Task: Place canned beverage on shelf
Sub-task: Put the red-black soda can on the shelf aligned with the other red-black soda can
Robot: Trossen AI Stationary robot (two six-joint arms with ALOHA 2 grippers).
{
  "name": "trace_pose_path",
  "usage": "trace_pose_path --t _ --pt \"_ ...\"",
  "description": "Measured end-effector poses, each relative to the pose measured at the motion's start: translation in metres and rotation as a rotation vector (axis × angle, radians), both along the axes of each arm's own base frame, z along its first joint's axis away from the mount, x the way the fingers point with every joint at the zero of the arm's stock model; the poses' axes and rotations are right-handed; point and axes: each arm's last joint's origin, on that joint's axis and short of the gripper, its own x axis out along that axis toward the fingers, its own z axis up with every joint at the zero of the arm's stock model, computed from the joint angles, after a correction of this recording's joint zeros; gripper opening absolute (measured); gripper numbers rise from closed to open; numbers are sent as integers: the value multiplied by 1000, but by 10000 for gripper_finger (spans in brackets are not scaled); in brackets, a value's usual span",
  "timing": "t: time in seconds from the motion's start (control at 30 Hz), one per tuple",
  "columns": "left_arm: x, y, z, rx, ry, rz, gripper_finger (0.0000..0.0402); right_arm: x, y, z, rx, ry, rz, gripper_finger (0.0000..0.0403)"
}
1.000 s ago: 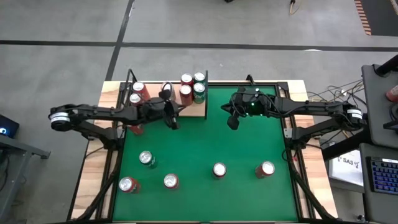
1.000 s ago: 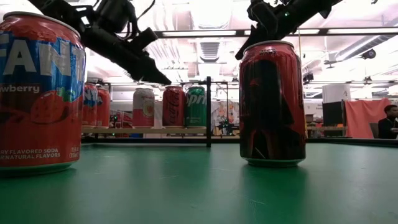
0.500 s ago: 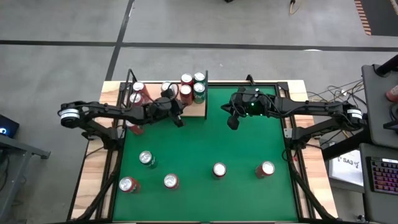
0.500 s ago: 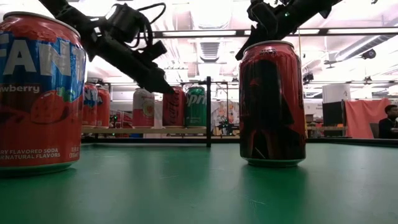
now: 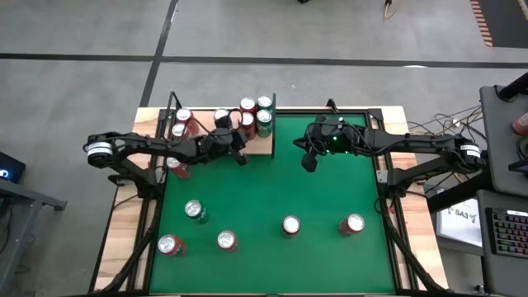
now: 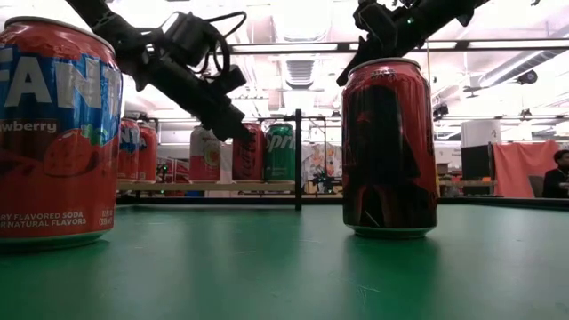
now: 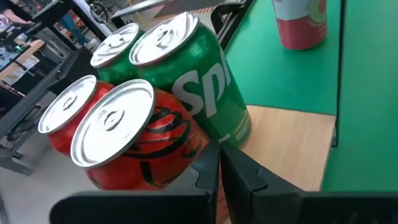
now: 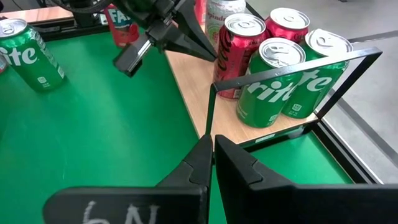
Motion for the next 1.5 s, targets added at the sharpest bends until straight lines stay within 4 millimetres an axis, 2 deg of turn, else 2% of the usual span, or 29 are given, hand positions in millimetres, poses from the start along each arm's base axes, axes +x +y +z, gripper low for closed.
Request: trace_pose_path --t 0.4,0.63,0.7,0.83,1.07,1.27,1.5 --pt "1 2 3 8 -10 2 0 0 0 0 -2 -3 1 11" --pt "-1 -8 15 -10 -51 -86 0 0 0 0 4 -5 -3 11" --pt "-5 -12 19 -2 -16 -141 0 0 0 0 6 -5 -4 11" --pt "-19 -14 20 49 169 -224 0 0 0 0 15 -8 -9 11" --pt "-30 -5 23 1 177 -156 0 1 0 1 14 -14 -9 11" --pt "-29 0 21 6 151 -66 0 1 0 2 7 -34 -8 11" --pt "-24 3 23 29 112 -63 0 1 0 2 5 -33 -7 11"
